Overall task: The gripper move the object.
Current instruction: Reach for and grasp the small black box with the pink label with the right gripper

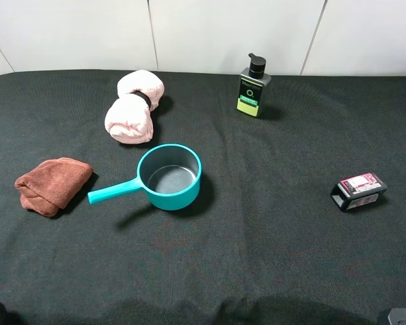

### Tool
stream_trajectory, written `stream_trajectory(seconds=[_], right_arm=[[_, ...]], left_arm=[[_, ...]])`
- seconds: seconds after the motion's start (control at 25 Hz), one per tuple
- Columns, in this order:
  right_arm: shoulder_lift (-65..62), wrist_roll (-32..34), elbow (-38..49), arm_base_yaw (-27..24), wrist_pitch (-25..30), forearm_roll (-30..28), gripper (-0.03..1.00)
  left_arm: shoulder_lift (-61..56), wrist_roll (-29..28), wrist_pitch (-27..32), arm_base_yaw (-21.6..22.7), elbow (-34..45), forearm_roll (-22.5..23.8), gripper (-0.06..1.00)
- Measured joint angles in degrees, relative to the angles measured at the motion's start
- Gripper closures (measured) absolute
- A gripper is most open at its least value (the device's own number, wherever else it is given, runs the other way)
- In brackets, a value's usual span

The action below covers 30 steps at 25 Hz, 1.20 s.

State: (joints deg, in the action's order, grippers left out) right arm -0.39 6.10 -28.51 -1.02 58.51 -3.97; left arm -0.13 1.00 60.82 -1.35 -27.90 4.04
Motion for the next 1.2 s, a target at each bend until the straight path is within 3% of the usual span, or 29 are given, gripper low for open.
stream_trajectory(seconds=[1.2], right_arm=[[0.0, 0.0, 0.0, 0.0, 0.0, 0.0, 0.34]], left_arm=[[0.0, 0.0, 0.0, 0.0, 0.0, 0.0, 0.18]])
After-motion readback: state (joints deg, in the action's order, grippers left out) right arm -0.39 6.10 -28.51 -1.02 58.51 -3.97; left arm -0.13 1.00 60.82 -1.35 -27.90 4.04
